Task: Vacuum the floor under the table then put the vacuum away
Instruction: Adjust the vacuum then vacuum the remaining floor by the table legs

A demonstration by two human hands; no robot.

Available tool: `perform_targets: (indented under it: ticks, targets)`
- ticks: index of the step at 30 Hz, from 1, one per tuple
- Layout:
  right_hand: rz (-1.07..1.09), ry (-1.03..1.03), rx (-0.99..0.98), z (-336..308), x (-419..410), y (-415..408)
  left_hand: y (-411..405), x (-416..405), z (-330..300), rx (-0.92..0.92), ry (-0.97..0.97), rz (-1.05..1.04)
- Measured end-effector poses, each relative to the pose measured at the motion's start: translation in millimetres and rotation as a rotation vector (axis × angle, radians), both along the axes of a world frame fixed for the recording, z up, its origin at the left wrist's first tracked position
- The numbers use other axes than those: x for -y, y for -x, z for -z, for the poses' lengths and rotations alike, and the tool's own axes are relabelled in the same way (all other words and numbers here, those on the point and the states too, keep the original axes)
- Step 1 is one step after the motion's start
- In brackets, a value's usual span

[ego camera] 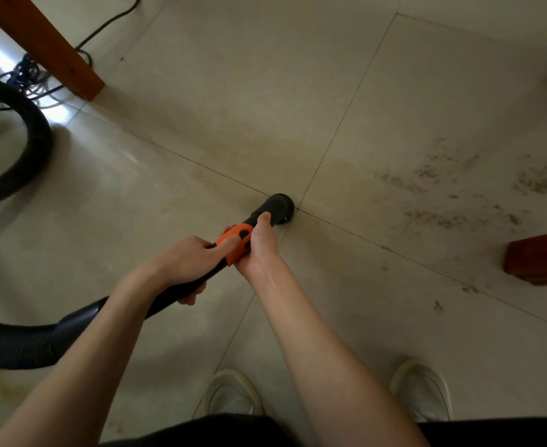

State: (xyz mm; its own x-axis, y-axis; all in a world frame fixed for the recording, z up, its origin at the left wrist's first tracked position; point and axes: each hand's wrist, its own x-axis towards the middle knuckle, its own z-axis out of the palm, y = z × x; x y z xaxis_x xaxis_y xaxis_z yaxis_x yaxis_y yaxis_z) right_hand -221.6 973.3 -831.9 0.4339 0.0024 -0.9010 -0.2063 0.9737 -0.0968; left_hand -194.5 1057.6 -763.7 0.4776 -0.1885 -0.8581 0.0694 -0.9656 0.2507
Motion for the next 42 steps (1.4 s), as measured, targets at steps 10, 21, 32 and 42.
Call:
perform_targets:
  ticks: [10,21,32,42]
  targets:
    - [0.053,0.019,-0.053,-1.2,5.6,25.6,16.5,6.0,0.9,-0.076,0.008,0.077]
    - [0.137,0.046,-0.074,2.1,21.8,43.2,31.1,22.7,9.8,-0.038,0.043,0.186]
    - [0.218,0.033,-0.130,-2.5,21.1,48.7,32.3,25.6,10.0,-0.041,0.029,0.279]
    - [0.257,0.033,-0.151,2.3,29.0,58.0,40.0,35.1,10.4,-0.100,0.042,0.270]
